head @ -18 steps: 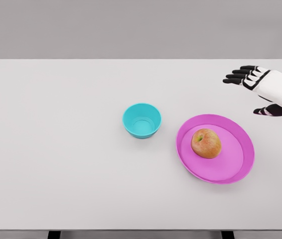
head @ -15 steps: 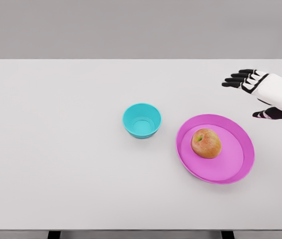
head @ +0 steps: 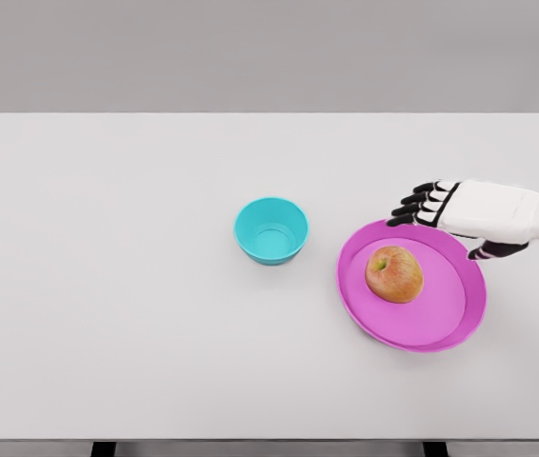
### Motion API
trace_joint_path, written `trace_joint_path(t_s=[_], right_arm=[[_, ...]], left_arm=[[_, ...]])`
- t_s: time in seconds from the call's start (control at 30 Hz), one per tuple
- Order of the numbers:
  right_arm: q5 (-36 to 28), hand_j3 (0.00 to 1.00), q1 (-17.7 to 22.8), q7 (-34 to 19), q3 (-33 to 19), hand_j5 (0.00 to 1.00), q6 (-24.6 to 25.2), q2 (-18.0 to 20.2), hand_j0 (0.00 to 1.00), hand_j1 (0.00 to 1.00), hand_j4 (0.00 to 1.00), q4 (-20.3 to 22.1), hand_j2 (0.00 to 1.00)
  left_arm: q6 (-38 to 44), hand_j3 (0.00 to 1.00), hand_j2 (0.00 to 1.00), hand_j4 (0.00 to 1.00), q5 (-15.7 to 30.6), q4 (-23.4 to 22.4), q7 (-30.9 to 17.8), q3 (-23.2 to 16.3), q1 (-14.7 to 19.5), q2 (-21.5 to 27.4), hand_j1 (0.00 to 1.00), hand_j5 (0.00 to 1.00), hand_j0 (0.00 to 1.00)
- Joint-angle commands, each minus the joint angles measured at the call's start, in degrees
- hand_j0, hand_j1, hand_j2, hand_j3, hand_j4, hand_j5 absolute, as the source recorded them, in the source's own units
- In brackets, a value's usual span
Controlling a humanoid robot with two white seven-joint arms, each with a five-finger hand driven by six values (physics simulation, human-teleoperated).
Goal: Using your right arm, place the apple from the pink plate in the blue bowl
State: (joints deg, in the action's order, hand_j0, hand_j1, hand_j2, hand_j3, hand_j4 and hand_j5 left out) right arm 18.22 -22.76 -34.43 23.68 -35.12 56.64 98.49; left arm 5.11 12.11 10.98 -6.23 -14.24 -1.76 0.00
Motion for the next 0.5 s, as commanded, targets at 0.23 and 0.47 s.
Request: trace_joint_path(t_s=[0.23,0.47], right_arm=[[-0.02,1.00,-2.46,-0.57,8.92,1.00,0.12,-3.02,1.00,1.00,1.00,-0.92,1.00],[0.15,1.00,-3.78,-0.57,11.56,1.00,0.12,-4.69,1.00,1.00,1.00,-3.48,1.00]], left_arm=[[0.07,1.00,1.00,1.00,0.02,0.00,-0.01,0.00,0.00,0.00,1.00,1.00,1.00],[-0.01,1.00,1.00,1.00,0.02,0.00,-0.01,0.00,0.00,0.00,1.00,1.00,1.00]])
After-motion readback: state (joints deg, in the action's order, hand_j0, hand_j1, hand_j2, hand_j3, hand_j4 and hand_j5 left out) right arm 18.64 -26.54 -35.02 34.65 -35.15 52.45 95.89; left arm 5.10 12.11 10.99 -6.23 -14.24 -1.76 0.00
